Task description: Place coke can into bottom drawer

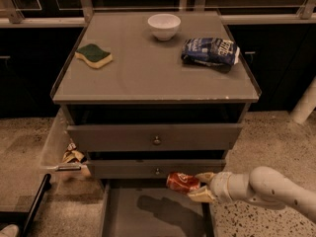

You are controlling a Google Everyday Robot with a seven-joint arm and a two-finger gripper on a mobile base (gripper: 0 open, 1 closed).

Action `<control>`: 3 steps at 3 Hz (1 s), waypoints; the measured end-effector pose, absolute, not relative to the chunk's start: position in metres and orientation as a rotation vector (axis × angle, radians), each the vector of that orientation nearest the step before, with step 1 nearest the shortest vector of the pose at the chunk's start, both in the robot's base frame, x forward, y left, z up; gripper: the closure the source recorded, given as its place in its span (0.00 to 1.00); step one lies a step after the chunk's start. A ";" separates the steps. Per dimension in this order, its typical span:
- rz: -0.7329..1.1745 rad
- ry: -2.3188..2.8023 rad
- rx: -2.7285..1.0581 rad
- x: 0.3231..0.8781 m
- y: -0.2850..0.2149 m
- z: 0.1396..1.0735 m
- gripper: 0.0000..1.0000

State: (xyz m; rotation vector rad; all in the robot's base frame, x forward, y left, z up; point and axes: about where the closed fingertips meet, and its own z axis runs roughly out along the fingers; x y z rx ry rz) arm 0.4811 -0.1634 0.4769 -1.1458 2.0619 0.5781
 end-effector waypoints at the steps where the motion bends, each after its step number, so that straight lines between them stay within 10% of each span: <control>1: 0.578 2.036 -1.136 0.485 -0.180 0.433 1.00; 3: 0.577 2.041 -1.126 0.490 -0.196 0.390 1.00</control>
Offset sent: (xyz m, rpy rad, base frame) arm 0.0127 -0.0547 -0.1241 0.0072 -0.0222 -0.0207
